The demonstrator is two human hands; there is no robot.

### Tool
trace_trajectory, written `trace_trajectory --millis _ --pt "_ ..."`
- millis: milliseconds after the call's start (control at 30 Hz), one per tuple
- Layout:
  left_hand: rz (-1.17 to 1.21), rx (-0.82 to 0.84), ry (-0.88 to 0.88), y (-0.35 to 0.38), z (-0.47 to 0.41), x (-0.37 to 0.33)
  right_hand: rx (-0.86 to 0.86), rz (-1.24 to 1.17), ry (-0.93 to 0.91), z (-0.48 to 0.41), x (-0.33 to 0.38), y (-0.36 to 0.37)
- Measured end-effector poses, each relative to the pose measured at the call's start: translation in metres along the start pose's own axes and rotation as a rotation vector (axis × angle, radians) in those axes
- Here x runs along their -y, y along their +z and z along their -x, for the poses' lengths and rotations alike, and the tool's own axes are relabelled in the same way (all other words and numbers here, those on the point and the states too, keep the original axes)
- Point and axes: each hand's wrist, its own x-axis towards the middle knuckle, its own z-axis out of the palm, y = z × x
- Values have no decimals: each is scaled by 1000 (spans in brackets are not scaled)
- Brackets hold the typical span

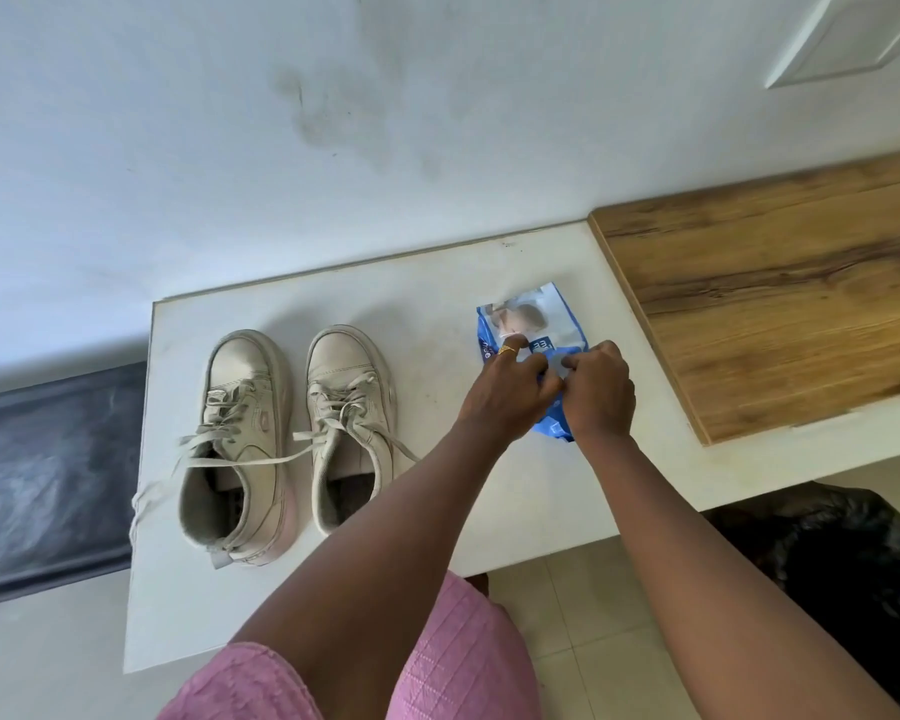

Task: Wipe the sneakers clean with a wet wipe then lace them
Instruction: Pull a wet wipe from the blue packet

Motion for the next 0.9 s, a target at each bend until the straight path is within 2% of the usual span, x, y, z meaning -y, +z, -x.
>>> trace_trajectory --millis 167,400,600,900 --pt "117 61 -220 2 7 2 37 -72 13 3 -2 6" --pt "177 100 -333 2 15 -10 126 -81 -121 -2 -2 3" --pt "192 58 -349 1 10 -14 101 61 -163 0 -4 1" --pt "156 60 -371 2 9 -12 77 64 -211 2 -7 0"
